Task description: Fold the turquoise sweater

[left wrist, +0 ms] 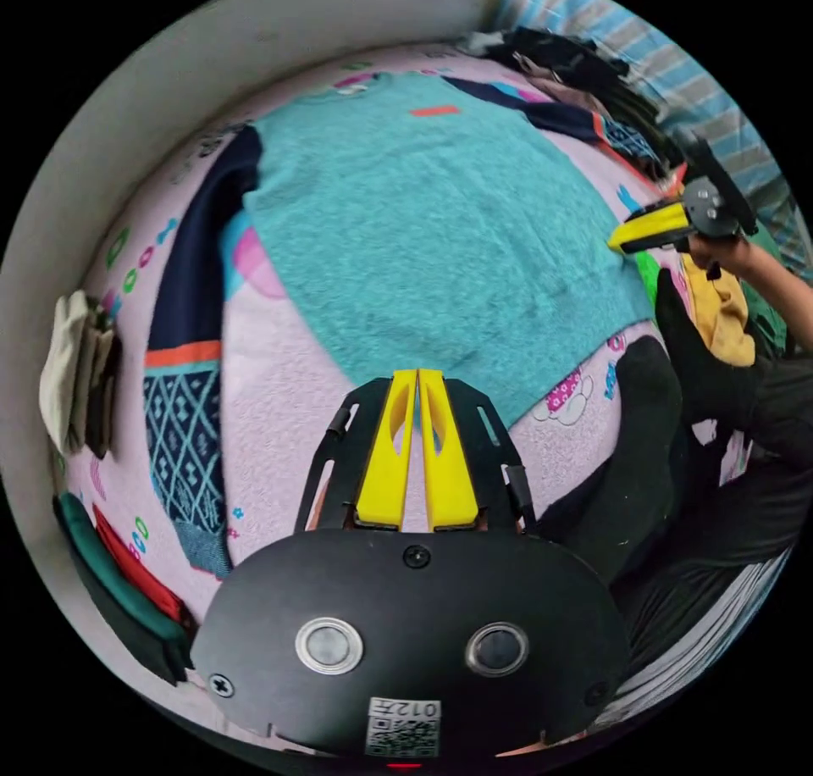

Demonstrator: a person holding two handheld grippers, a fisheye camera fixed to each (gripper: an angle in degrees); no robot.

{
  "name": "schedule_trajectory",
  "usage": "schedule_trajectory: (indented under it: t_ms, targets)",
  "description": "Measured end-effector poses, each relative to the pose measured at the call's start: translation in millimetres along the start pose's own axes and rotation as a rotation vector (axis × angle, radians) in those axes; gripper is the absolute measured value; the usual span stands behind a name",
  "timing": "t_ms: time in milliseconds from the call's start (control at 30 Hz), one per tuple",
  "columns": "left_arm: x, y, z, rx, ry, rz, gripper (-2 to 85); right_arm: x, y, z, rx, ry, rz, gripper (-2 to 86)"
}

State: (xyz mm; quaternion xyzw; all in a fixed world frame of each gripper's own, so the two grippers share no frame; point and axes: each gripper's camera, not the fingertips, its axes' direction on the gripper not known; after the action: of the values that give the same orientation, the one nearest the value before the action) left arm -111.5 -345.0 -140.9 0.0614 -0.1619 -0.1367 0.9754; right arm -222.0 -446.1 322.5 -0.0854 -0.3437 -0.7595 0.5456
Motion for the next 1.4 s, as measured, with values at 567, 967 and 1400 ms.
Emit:
schedule_trajectory:
  t_ms: [567,967,1400]
  targets:
    - [21,52,-53,-0.044,-0.126,-0.054,0.6,12,69,-84,0.016,0.017,-0.019,-0.9]
    - [27,111,-228,0.183,-0.196,-0.057,0.7,18,177,-302,0.257,0.094,0.077,-1.0]
    - [77,139,-332,0.377,-0.174,0.061,0.6,-42,207,-352,0.292,0.155,0.035,-1.0]
